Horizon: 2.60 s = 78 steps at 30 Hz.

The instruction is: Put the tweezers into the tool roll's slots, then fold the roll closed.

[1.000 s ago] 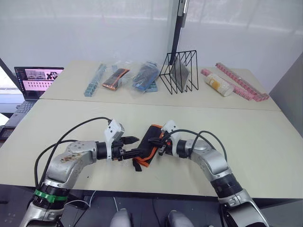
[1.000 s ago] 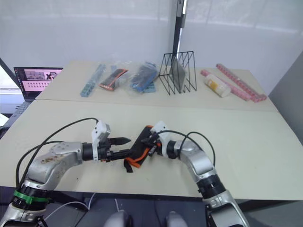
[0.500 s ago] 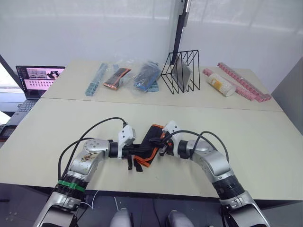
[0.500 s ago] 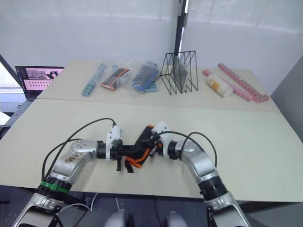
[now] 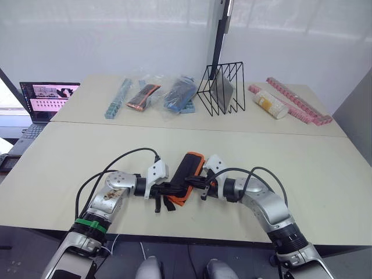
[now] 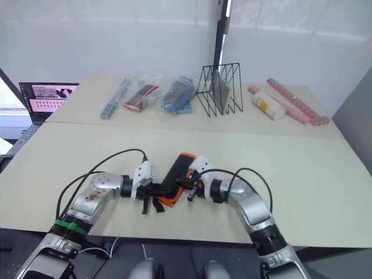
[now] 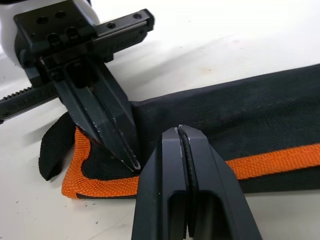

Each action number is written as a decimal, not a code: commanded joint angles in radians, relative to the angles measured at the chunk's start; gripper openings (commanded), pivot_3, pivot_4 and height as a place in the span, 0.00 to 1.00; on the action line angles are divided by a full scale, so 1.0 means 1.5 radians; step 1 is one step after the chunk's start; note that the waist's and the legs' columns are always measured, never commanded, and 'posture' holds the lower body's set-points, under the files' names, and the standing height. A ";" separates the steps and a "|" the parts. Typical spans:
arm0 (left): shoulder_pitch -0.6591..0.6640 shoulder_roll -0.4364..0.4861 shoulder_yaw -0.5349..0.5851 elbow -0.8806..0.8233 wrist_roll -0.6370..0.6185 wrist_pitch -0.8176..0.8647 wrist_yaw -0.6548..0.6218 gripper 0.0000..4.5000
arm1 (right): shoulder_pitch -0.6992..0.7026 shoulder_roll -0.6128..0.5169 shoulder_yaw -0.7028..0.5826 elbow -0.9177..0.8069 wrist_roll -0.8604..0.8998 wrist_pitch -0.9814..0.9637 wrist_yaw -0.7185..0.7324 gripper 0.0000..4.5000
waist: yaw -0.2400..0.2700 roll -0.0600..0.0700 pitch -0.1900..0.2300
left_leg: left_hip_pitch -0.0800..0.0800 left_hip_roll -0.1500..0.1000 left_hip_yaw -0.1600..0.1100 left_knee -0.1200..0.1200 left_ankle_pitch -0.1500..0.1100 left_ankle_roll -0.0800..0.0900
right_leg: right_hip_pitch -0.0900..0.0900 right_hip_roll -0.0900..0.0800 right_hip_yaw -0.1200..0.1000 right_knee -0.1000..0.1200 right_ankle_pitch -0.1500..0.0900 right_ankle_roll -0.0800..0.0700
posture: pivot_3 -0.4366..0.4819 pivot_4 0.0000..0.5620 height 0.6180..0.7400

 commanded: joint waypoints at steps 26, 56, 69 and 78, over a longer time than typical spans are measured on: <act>0.057 0.034 -0.003 -0.030 0.044 0.024 0.004 0.01 | -0.184 0.071 -0.090 0.432 -0.058 -0.089 -0.147 0.00 | -0.016 0.004 -0.004 | 0.012 0.001 0.002 -0.005 0.000 0.000 | 0.009 0.001 0.003 -0.002 -0.001 0.000 | 0.48 0.27 0.56; 0.425 0.232 0.615 -0.249 -0.164 0.162 0.134 0.77 | 0.176 -0.259 -0.397 -0.008 0.106 -0.130 0.052 0.86 | -0.016 0.002 0.002 | -0.007 -0.003 0.002 -0.010 -0.001 0.002 | -0.012 -0.002 0.003 -0.003 0.000 0.000 | 0.48 0.27 0.56; 0.519 0.215 0.677 -0.234 -0.146 0.125 0.160 1.00 | 0.246 -0.276 -0.453 0.104 0.099 -0.209 0.069 1.00 | -0.015 -0.001 0.004 | -0.005 -0.003 0.003 -0.009 0.000 0.002 | -0.010 -0.003 0.003 -0.004 -0.001 0.001 | 0.48 0.27 0.56; 0.517 0.218 0.674 -0.248 -0.154 0.144 0.170 1.00 | 0.256 -0.277 -0.450 0.090 0.109 -0.196 0.071 1.00 | -0.015 -0.001 0.004 | -0.005 -0.003 0.003 -0.009 0.000 0.002 | -0.010 -0.003 0.004 -0.003 -0.001 0.001 | 0.48 0.27 0.56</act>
